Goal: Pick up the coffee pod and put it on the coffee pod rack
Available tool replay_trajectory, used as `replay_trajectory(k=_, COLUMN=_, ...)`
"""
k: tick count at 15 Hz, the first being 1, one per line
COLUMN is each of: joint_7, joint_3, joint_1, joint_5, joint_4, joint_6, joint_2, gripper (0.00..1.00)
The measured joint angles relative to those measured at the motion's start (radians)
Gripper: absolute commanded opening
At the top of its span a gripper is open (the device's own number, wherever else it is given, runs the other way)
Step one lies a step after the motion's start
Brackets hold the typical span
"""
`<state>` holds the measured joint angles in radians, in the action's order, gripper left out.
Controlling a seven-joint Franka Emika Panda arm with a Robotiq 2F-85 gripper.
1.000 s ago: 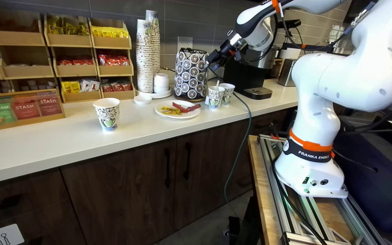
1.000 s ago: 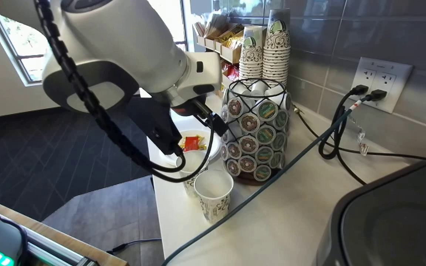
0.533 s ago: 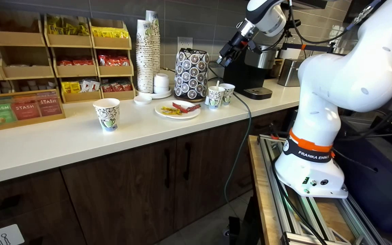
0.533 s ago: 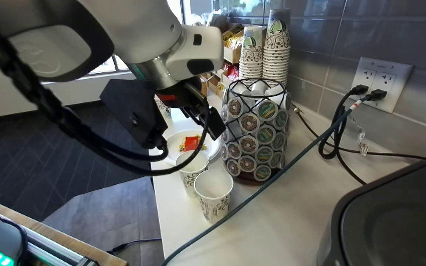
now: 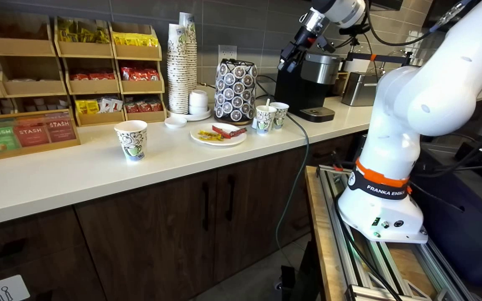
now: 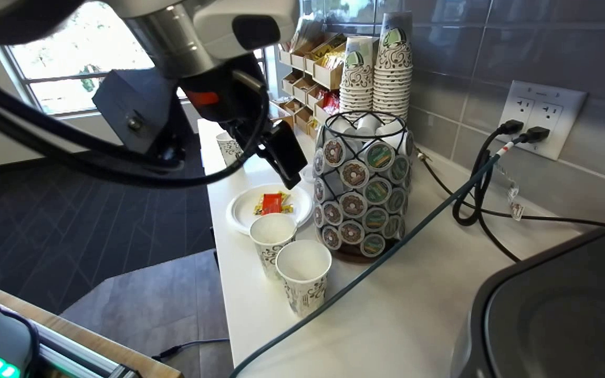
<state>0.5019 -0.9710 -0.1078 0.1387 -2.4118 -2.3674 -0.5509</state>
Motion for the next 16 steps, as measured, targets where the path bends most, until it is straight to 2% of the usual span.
replay_trajectory(k=8, joint_7=-0.072, joint_3=0.252, joint_1=-0.254, joint_5=0.009, joint_4=0.001, joint_6=0.207, joint_2=-0.004, gripper=1.0)
replay_trajectory(k=13, joint_7=-0.224, joint_3=0.406, joint_1=-0.391, joint_5=0.036, joint_4=0.0, joint_6=0.347, joint_2=-0.061, gripper=1.0)
replay_trajectory(k=16, joint_7=-0.323, joint_3=0.471, joint_1=-0.435, joint_5=0.036, joint_4=-0.002, joint_6=0.409, joint_2=-0.114, gripper=1.0)
